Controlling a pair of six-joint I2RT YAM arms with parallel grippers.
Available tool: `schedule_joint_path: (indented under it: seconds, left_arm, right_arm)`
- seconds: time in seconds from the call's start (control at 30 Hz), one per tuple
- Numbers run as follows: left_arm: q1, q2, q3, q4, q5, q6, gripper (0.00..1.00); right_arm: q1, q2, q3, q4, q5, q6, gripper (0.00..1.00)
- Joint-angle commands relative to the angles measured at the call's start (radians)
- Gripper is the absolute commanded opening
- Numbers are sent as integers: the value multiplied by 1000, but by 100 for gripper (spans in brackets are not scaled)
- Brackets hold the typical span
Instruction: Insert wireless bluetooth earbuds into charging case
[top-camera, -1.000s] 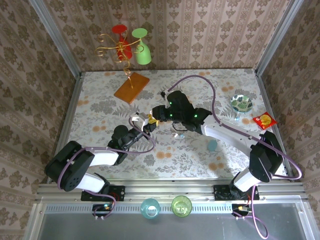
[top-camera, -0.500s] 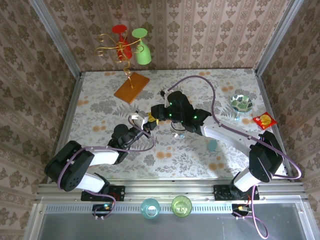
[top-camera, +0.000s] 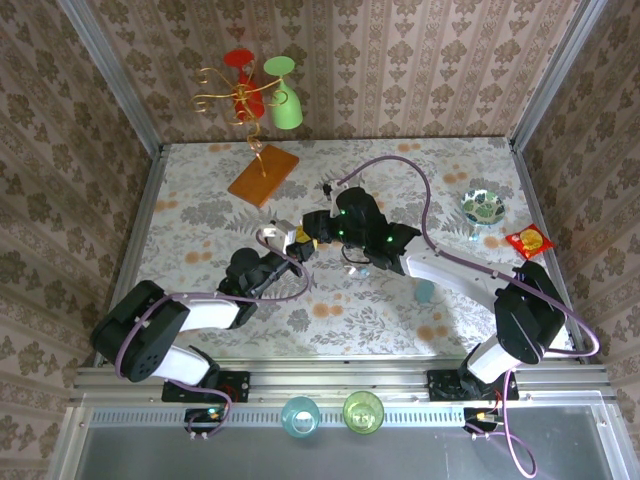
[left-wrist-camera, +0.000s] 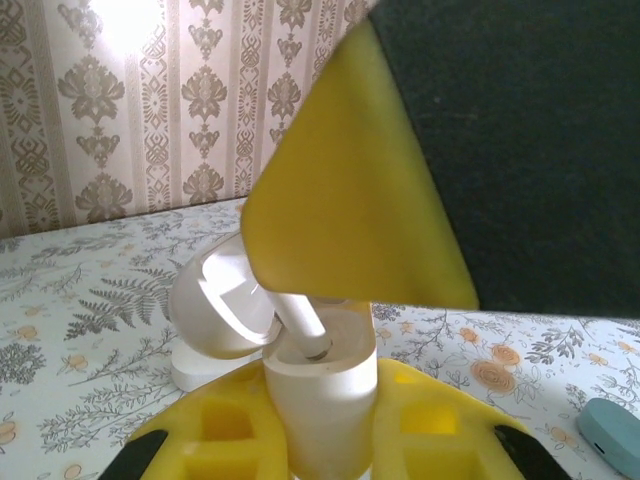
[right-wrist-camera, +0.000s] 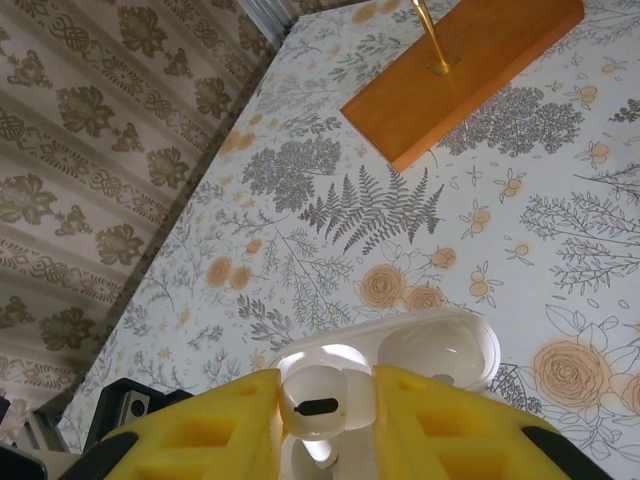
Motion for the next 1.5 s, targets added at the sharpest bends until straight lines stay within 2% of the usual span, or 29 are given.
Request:
schedule_joint_path:
  seconds: [0.0,0.53,0.83,1.47]
  left_arm:
    - [-5,-9,48,81,-48,-59,0]
    - [-5,-30,50,81,-99,-100,0]
    - [-6,-10,60,81,-35,-85,0]
    - [-22,0,69,80,-9,-74,0]
  right_arm:
    - [7,-18,-31,-2,31,24,29]
    - [7,-44,-105,96,35,52,29]
    - [7,-47,-76,100,37,42,29]
    - [-4,-10,6,89,85,-2,29]
